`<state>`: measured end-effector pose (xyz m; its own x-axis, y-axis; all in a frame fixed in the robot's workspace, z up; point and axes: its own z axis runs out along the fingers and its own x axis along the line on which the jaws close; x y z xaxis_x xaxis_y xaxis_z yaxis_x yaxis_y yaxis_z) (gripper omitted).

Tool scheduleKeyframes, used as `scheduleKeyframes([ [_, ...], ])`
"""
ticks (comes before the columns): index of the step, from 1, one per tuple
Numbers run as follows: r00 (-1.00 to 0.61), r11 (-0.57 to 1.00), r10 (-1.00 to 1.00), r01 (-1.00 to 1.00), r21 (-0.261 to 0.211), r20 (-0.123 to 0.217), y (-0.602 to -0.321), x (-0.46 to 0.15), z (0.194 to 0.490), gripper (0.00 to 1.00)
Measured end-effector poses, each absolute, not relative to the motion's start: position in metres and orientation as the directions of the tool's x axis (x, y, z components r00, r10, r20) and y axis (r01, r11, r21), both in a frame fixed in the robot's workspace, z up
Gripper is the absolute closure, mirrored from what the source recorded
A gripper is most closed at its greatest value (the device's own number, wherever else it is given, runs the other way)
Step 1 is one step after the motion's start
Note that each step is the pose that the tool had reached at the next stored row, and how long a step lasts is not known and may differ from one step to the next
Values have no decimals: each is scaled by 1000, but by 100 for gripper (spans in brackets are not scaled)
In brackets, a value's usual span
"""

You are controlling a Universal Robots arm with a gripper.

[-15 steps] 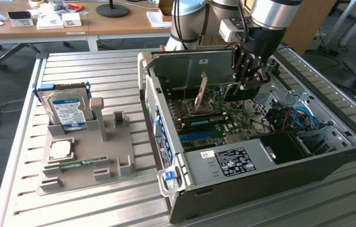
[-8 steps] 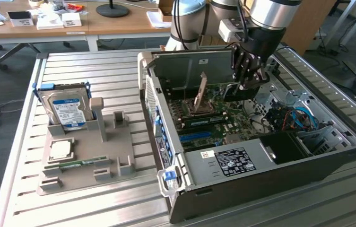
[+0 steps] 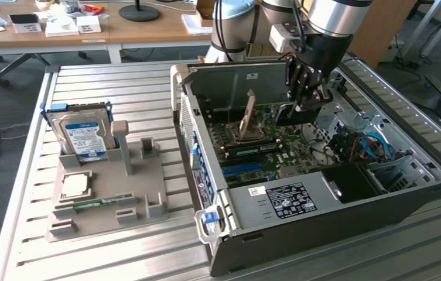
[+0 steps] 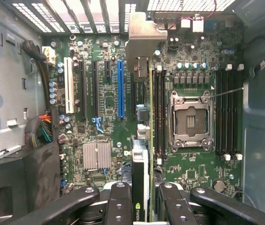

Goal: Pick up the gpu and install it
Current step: 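Insert the gpu into the slot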

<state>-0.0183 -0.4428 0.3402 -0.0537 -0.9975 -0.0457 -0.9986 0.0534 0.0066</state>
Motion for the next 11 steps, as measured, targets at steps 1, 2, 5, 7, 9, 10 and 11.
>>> scheduleKeyframes([
  [1,-54,53,-998,-999,7,-46,-443,-19,340,73],
  [2,-54,53,-998,-999,7,-46,-443,-20,340,73],
  [5,-54,53,-998,-999,7,-46,-443,-22,340,73],
  [7,-54,53,-998,-999,7,-46,-443,-24,340,73],
  [9,-54,53,-998,-999,7,-46,-443,-26,340,73],
  [10,-54,53,-998,-999,7,-46,-443,-26,340,73],
  [11,-53,53,-998,-999,7,-46,-443,-26,340,73],
])
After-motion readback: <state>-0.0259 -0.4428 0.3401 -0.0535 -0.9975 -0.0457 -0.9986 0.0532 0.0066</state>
